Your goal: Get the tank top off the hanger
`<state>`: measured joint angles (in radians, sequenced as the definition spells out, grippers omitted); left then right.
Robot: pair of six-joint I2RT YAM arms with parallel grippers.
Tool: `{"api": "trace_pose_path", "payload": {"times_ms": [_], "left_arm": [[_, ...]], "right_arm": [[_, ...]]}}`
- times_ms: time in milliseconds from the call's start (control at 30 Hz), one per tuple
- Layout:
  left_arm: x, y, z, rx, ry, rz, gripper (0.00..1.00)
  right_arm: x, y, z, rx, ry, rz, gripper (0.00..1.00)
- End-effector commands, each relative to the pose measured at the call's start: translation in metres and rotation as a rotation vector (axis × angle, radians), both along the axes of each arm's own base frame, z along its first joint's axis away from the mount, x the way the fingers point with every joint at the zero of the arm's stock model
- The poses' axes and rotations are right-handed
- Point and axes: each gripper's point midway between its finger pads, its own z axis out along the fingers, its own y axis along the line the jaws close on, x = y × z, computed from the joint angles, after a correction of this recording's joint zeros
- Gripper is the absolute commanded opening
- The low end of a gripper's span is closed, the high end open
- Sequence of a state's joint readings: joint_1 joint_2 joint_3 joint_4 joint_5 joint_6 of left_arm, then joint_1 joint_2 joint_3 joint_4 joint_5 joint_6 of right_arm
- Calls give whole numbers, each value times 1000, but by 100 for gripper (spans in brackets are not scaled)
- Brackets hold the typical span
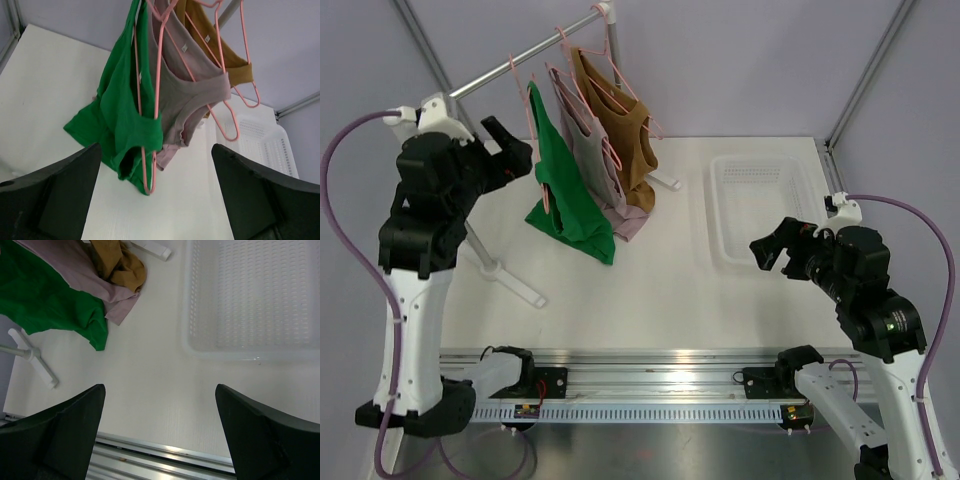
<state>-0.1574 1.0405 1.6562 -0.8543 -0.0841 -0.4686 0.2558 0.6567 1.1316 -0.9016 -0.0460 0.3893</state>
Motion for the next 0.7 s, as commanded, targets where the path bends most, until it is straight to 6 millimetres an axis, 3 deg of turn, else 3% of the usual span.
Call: {"api": "trace_pose_path", "payload": {"times_ms": [0,33,100,133,233,367,467,567,600,667], "left_arm": [[31,-10,10,59,6,-40,93],[45,-9,1,80,40,-24,92],[58,-5,4,119,41,6,89],[73,-7,-6,142,73,4,89],[93,-5,-14,164,97,25,81],[118,-3,-36,196,166,57,58],[123,-1,-39,208,175,70,44],[125,1,-41,218,180,74,22],[128,1,-45,221,192,78,9],[127,1,-40,216,184,78,0]], "right_arm": [[1,15,13,51,-43,67,100],[-1,14,14,52,-46,69,99],[-4,16,17,58,-54,79,100],[-4,16,17,57,-54,81,100],[-6,18,17,64,-57,92,100],[-8,21,15,73,-46,110,99],[-8,23,13,80,-40,117,100],[-7,23,11,79,-38,120,99],[-7,23,11,79,-39,120,99],[-7,24,10,81,-39,120,99]]}}
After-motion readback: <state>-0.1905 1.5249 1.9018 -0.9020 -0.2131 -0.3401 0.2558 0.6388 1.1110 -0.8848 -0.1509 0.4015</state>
